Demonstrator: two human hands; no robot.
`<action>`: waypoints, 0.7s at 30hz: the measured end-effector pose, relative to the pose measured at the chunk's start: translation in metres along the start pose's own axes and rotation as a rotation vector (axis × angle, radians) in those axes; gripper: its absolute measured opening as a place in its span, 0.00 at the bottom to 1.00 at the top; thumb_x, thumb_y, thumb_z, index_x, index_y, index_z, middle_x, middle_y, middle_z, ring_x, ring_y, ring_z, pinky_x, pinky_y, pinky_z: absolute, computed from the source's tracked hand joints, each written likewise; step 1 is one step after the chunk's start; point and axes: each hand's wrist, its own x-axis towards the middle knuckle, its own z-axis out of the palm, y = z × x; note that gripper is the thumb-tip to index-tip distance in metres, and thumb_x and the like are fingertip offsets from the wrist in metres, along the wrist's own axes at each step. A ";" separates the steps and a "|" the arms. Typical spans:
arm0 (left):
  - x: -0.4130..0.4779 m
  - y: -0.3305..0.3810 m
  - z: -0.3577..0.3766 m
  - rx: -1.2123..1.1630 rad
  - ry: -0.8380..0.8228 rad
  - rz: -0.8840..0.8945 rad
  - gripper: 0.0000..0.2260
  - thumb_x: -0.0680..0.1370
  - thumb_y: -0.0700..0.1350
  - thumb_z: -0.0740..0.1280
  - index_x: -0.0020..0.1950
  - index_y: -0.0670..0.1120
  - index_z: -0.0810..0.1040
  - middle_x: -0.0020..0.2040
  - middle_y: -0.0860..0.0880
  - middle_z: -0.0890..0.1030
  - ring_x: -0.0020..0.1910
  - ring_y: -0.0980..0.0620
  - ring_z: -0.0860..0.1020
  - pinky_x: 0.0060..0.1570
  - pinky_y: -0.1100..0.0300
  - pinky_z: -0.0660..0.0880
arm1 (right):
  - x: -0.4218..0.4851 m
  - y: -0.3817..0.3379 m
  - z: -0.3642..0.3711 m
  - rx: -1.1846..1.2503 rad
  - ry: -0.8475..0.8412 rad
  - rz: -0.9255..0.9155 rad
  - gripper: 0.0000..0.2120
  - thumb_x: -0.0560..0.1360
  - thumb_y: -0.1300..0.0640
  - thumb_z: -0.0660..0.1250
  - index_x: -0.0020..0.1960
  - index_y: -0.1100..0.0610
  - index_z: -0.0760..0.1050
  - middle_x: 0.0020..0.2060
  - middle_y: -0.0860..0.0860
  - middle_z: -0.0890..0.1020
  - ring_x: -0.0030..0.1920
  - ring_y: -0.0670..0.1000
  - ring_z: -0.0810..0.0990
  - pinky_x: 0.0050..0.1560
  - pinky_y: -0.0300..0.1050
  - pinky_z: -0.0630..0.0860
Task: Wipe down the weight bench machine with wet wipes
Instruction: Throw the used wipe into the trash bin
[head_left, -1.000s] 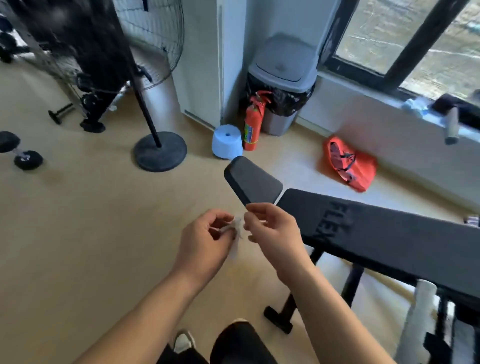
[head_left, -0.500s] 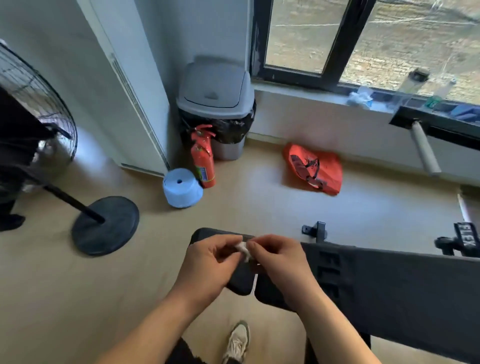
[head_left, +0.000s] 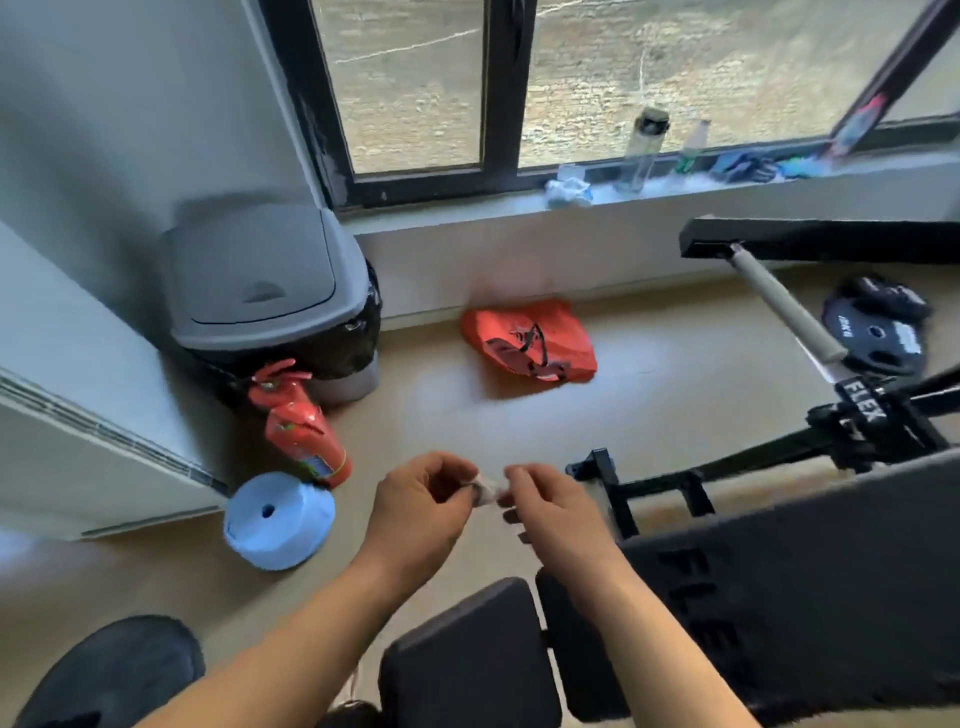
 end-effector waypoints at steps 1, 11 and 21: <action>0.018 -0.005 -0.011 0.023 -0.037 0.000 0.07 0.74 0.39 0.77 0.45 0.50 0.85 0.41 0.55 0.86 0.43 0.57 0.85 0.49 0.62 0.81 | 0.012 -0.004 0.015 0.026 0.073 0.031 0.10 0.83 0.49 0.61 0.50 0.49 0.80 0.46 0.51 0.85 0.49 0.53 0.84 0.56 0.58 0.81; 0.129 -0.018 -0.094 0.135 -0.137 -0.079 0.05 0.74 0.44 0.78 0.45 0.52 0.84 0.38 0.55 0.85 0.38 0.57 0.82 0.43 0.59 0.80 | 0.086 -0.067 0.094 0.091 0.162 0.148 0.09 0.83 0.48 0.61 0.51 0.50 0.79 0.45 0.51 0.86 0.49 0.54 0.84 0.55 0.58 0.80; 0.269 -0.030 -0.155 0.218 -0.009 -0.128 0.07 0.75 0.40 0.75 0.42 0.51 0.82 0.39 0.53 0.85 0.39 0.55 0.81 0.43 0.62 0.76 | 0.225 -0.107 0.140 -0.029 0.071 0.151 0.12 0.81 0.51 0.61 0.49 0.55 0.81 0.41 0.55 0.86 0.47 0.59 0.84 0.52 0.56 0.80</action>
